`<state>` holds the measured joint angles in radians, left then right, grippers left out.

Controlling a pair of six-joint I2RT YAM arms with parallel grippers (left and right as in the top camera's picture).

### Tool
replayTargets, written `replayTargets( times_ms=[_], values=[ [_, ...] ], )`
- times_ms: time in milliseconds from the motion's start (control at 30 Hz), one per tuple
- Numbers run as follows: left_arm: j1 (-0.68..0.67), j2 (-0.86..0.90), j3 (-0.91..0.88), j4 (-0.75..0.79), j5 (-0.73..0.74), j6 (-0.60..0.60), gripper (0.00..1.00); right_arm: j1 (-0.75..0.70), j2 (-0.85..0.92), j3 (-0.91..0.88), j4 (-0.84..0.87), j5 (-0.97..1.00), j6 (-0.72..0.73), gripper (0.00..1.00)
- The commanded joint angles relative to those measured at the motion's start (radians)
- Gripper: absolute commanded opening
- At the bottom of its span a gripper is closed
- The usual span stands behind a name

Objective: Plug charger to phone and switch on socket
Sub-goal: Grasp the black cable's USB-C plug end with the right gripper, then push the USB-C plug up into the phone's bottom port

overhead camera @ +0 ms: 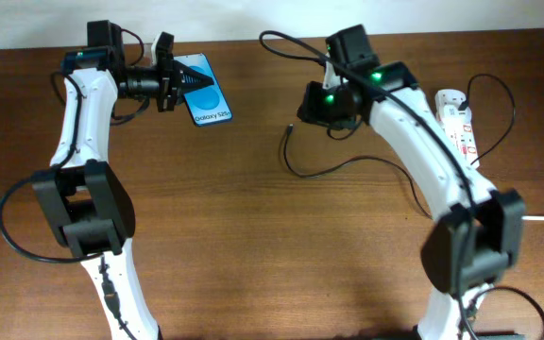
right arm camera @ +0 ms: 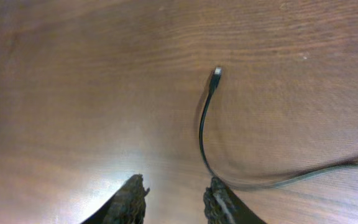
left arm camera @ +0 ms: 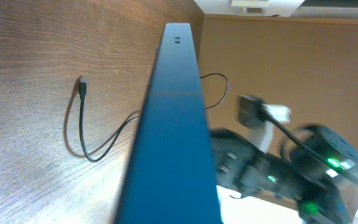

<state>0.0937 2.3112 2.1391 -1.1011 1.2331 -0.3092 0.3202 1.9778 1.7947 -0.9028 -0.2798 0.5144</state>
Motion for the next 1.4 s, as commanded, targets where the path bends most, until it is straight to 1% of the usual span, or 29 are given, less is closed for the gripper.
replayTargets(
  times_ms=[0, 133, 233, 333, 433, 567, 767, 800, 900, 933, 1100, 1167, 1200, 1233, 1300, 1367],
  values=[
    [0.003, -0.04, 0.009, -0.001, 0.053, 0.028, 0.0, 0.002, 0.129, 0.014, 0.06, -0.029, 0.029, 0.33],
    [0.001, -0.04, 0.009, 0.0, 0.053, 0.028, 0.0, 0.005, 0.237, 0.014, 0.17, -0.082, 0.045, 0.33],
    [0.001, -0.04, 0.009, 0.0, 0.053, 0.028, 0.0, 0.028, 0.272, 0.014, 0.223, -0.071, 0.052, 0.33],
    [0.001, -0.04, 0.009, 0.0, 0.053, 0.028, 0.0, 0.04, 0.303, 0.012, 0.227, -0.022, 0.09, 0.32],
    [0.001, -0.04, 0.009, 0.0, 0.05, 0.027, 0.0, 0.04, 0.332, 0.01, 0.236, -0.014, 0.09, 0.32],
    [0.001, -0.04, 0.009, -0.008, 0.05, 0.027, 0.0, 0.039, 0.339, 0.01, 0.232, 0.068, 0.089, 0.32],
    [0.001, -0.04, 0.009, -0.008, 0.046, 0.027, 0.0, 0.06, 0.374, 0.01, 0.242, 0.082, 0.09, 0.32],
    [0.001, -0.04, 0.009, -0.01, 0.046, 0.027, 0.0, 0.068, 0.384, 0.01, 0.242, 0.086, 0.118, 0.32],
    [0.001, -0.04, 0.009, -0.013, 0.046, 0.027, 0.0, 0.073, 0.386, 0.01, 0.245, 0.109, 0.131, 0.31],
    [0.0, -0.039, 0.009, -0.016, 0.046, 0.027, 0.0, 0.071, 0.386, 0.01, 0.246, 0.11, 0.131, 0.29],
    [-0.002, -0.04, 0.009, -0.019, 0.042, 0.027, 0.0, 0.073, 0.387, 0.01, 0.25, 0.158, 0.131, 0.23],
    [-0.002, -0.04, 0.009, -0.019, 0.042, 0.027, 0.0, 0.073, 0.387, 0.01, 0.25, 0.168, 0.131, 0.17],
    [-0.002, -0.04, 0.009, -0.019, 0.037, 0.027, 0.0, 0.073, 0.387, 0.01, 0.25, 0.158, 0.13, 0.09],
    [-0.002, -0.04, 0.009, -0.018, 0.018, 0.027, 0.0, 0.073, 0.387, 0.01, 0.248, 0.129, 0.129, 0.04],
    [-0.002, -0.04, 0.009, -0.019, -0.011, 0.027, 0.0, 0.068, 0.383, 0.012, 0.246, -0.002, 0.1, 0.04],
    [-0.001, -0.04, 0.009, -0.018, -0.026, 0.027, 0.0, 0.056, 0.34, 0.012, 0.235, -0.135, -0.014, 0.04]
  ],
)
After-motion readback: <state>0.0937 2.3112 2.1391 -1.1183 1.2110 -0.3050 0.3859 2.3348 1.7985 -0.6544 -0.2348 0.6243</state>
